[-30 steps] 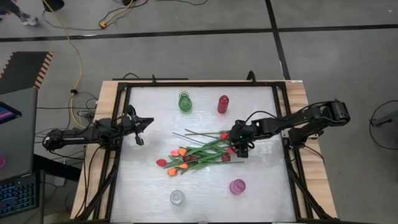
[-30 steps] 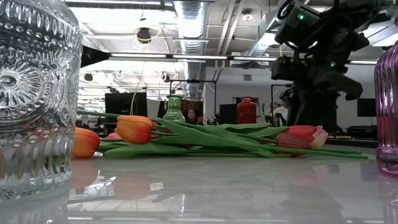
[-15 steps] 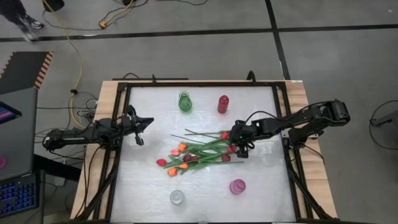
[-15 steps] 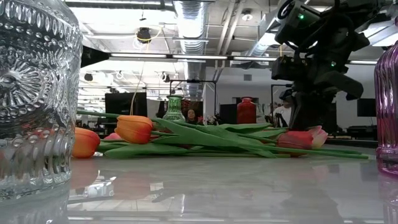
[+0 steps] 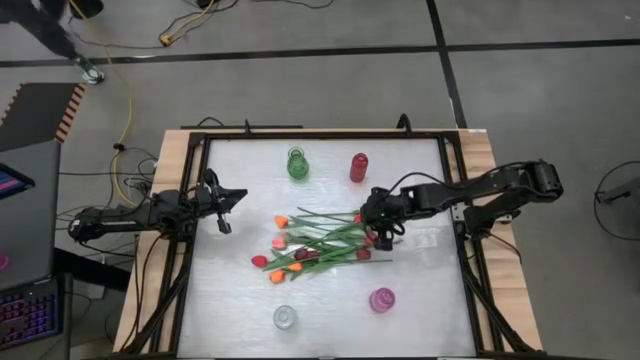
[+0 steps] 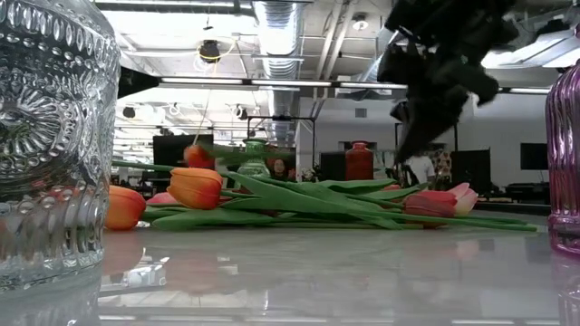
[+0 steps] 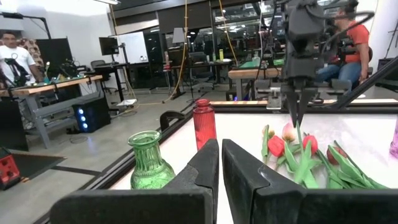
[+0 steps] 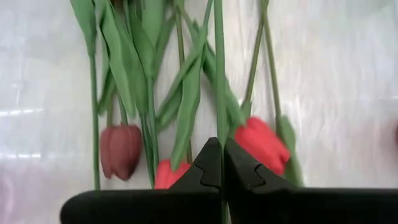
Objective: Sort flowers into vase by color
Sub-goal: Put the orange flower into the green vase
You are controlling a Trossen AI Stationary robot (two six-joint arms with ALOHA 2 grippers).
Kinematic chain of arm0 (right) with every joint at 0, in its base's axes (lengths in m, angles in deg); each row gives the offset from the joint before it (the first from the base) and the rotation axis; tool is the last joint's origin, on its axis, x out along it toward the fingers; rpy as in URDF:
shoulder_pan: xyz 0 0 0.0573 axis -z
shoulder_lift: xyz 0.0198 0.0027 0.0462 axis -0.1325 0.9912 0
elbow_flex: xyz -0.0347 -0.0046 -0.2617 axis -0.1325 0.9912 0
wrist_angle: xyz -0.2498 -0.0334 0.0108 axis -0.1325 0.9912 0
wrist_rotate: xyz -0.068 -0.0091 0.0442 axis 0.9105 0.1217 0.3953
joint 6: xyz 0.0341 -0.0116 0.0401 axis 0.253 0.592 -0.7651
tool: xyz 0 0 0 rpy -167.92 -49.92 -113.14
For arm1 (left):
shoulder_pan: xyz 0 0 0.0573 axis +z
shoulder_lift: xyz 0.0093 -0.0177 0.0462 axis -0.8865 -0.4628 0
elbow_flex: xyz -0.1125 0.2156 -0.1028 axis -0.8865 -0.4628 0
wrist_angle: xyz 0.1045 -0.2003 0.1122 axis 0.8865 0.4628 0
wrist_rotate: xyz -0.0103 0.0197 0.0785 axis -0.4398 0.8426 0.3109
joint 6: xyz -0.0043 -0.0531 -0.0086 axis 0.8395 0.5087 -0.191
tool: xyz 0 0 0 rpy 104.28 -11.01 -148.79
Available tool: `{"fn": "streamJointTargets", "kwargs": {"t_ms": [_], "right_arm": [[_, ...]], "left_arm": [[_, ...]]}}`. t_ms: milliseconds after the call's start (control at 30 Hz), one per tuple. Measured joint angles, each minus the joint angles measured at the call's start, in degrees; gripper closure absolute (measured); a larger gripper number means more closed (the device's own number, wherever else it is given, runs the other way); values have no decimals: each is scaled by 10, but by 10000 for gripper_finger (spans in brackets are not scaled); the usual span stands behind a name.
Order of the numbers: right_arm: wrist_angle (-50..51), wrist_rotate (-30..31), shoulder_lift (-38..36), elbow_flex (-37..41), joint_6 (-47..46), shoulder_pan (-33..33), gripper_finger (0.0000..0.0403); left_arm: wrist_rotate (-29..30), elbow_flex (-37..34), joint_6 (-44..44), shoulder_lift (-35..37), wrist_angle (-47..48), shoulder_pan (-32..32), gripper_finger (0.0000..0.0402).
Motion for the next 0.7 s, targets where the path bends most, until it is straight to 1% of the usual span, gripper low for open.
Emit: {"fn": "streamJointTargets", "kwargs": {"t_ms": [200, 400, 533, 700], "right_arm": [[11, 1, 0, -50, 21, 5, 378], [-3, 1, 0, -88, 32, 26, 376], [-24, 1, 0, -106, 32, 46, 375], [-70, 1, 0, -112, 34, 72, 376]], "left_arm": [[0, 0, 4, 0, 0, 0, 393], [0, 0, 58, 0, 0, 0, 390], [0, 0, 90, 0, 0, 0, 365], [0, 0, 107, 0, 0, 0, 317]]}}
